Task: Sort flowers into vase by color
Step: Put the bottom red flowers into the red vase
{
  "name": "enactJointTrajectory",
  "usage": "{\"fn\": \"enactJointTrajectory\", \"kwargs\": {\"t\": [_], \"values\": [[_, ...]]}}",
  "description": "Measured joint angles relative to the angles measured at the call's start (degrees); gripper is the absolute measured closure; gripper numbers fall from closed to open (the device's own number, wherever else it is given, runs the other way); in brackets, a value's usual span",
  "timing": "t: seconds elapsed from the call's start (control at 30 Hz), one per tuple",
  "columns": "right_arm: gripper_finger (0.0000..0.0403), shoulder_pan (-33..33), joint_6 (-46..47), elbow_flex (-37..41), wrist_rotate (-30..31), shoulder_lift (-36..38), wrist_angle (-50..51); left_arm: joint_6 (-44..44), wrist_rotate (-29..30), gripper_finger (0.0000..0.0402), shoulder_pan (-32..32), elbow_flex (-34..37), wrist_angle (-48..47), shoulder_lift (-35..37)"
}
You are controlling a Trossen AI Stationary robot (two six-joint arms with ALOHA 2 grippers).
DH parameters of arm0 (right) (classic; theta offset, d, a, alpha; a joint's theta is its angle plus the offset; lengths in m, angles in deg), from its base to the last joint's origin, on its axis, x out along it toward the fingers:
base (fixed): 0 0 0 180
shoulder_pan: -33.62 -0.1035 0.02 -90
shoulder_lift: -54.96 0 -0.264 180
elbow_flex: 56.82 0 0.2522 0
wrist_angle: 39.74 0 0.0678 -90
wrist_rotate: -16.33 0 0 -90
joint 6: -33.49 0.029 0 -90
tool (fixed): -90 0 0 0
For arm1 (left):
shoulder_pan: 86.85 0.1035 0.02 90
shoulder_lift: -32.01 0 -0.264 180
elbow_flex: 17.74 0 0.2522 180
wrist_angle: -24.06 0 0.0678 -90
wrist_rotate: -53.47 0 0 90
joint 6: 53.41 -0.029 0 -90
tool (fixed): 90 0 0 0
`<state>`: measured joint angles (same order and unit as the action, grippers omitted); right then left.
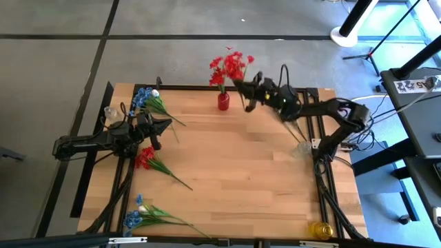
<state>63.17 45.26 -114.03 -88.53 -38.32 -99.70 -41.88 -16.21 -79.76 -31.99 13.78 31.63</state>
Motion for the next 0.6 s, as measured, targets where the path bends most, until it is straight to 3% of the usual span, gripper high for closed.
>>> {"fn": "enactJointTrajectory", "kwargs": {"t": [0.23,0.6], "values": [[0.0397,6.08,3.22,-8.48,-2.64,-10.08,-8.27,0.00,0.06,0.0383,0.00,0.00,0.00,0.01],[0.0397,6.09,7.52,-26.16,2.83,-26.79,-13.57,-0.04,-0.04,0.0383,0.00,0.00,0.00,0.00]]}}
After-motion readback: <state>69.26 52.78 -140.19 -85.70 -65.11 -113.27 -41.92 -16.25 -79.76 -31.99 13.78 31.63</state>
